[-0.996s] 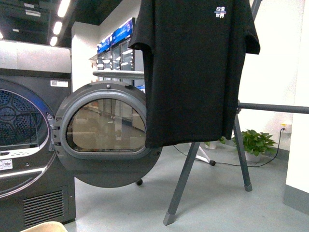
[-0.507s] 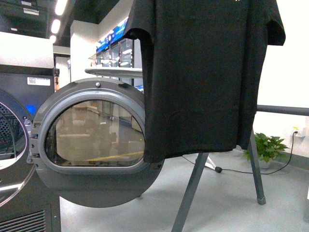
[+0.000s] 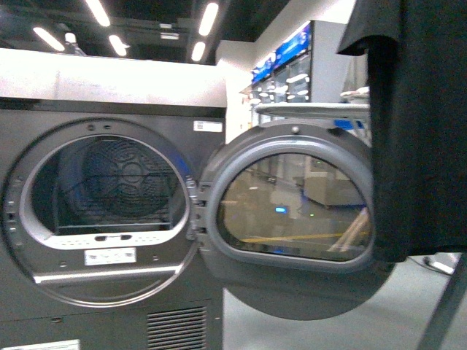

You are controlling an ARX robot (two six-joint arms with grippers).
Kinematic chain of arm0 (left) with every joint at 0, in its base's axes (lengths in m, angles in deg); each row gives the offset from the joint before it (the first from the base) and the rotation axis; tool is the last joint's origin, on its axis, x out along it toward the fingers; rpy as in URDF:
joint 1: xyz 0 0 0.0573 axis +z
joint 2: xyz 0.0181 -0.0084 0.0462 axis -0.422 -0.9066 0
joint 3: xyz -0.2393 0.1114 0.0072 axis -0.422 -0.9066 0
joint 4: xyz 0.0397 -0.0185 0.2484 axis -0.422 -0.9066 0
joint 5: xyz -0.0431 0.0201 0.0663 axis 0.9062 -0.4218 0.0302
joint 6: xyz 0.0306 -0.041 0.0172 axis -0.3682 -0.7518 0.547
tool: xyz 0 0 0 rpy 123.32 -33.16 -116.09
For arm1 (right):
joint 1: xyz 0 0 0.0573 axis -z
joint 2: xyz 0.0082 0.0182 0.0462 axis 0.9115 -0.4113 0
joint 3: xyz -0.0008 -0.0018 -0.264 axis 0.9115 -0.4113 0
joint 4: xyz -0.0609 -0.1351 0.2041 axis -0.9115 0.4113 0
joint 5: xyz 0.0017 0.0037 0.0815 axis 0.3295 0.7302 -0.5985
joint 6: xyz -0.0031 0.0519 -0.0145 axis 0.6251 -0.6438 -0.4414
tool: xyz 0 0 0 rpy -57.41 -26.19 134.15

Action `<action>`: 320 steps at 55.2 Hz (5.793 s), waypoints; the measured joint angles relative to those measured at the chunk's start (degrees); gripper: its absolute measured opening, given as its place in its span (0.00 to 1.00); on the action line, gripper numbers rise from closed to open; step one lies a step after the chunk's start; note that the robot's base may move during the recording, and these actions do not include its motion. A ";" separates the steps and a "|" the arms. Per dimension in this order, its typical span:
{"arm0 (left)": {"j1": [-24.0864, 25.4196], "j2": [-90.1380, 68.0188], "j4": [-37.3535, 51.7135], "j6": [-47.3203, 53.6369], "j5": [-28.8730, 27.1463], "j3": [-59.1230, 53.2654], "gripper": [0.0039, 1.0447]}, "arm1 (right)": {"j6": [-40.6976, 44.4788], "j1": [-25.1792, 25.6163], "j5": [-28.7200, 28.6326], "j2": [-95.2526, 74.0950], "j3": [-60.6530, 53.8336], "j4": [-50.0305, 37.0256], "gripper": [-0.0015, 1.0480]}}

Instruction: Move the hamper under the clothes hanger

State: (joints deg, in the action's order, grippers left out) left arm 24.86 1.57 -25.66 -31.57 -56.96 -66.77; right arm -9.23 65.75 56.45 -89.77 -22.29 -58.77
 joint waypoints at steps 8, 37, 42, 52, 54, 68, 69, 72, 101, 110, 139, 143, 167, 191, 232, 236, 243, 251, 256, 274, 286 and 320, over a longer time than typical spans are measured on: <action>0.00 -0.04 -0.02 0.00 0.07 0.00 0.94 | -0.02 0.00 0.04 0.00 -0.02 -0.02 0.92; 0.07 0.00 -0.02 0.00 0.15 0.00 0.94 | 0.00 -0.04 0.02 0.00 -0.02 -0.02 0.92; 0.07 0.00 -0.02 0.00 0.15 0.00 0.94 | -0.02 -0.04 0.02 0.00 -0.02 -0.02 0.92; 0.07 0.00 -0.02 0.00 0.15 0.00 0.94 | 0.00 -0.04 0.02 0.00 -0.02 -0.02 0.92; 0.07 0.00 0.00 0.00 0.15 0.00 0.94 | 0.00 -0.04 0.02 0.00 -0.02 -0.02 0.92; -0.11 -0.90 -1.57 -0.83 -0.81 0.48 0.94 | -7.17 -1.22 7.45 -8.70 4.74 9.25 0.92; -0.07 -1.38 -2.84 -1.44 -1.18 0.98 0.94 | -7.93 -1.05 7.41 -10.16 5.09 9.25 0.92; -0.24 -12.90 -6.80 -6.01 -3.41 5.38 0.94 | -10.40 0.00 6.78 -21.22 7.65 4.72 0.92; -4.57 -89.26 9.86 -6.19 -3.13 40.17 0.94 | -1.66 -1.84 1.03 -84.61 40.28 -12.55 0.92; -5.53 -100.45 9.14 -6.56 -5.77 45.72 0.94 | -1.16 -2.05 0.81 -95.06 45.33 -14.34 0.92; -8.02 -124.63 12.94 -11.26 -6.27 54.77 0.94 | -0.42 -2.75 -0.72 -118.18 54.88 -17.05 0.92; -7.93 -126.05 13.27 -11.91 -6.08 55.54 0.94 | -0.46 -3.08 -1.36 -119.71 55.25 -17.51 0.92; -8.33 -129.68 14.91 -13.68 -5.22 59.21 0.94 | 0.26 -4.46 -0.76 -128.17 58.77 -17.59 0.92; -10.19 -134.18 17.62 -14.45 -6.14 61.26 0.94 | 0.68 -5.09 1.57 -132.30 63.30 -14.58 0.92; -12.28 -135.88 17.64 -14.25 -11.69 62.20 0.21 | -1.66 -5.60 5.64 -133.74 63.43 -13.29 0.18; -12.39 -135.88 17.31 -14.27 -11.67 62.29 0.12 | -1.73 -5.97 5.66 -133.74 63.39 -13.11 0.09; -12.55 -135.40 16.11 -14.40 -11.98 62.34 0.04 | -2.27 -6.40 5.38 -132.78 63.06 -11.61 0.03; -12.44 -134.18 14.88 -14.27 -12.15 61.94 0.04 | -2.34 -6.40 4.92 -130.60 62.12 -10.47 0.03; -12.28 -132.41 14.32 -14.21 -12.11 61.44 0.04 | -1.97 -6.27 4.55 -128.67 61.70 -10.10 0.03; -12.11 -126.79 15.32 -11.78 -12.35 60.06 0.04 | -1.31 -4.94 3.23 -124.82 60.74 -11.72 0.03; -12.11 -126.81 15.32 -11.65 -12.33 59.74 0.04 | -1.31 -4.94 3.21 -124.82 60.26 -11.72 0.03; -12.07 -126.77 15.34 -11.61 -12.26 59.56 0.04 | -1.31 -5.05 3.34 -124.82 60.26 -11.74 0.03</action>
State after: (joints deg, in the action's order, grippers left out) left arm 12.80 -125.20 -10.32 -43.17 -69.23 -7.21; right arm -10.54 60.70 59.79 -214.60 37.97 -70.51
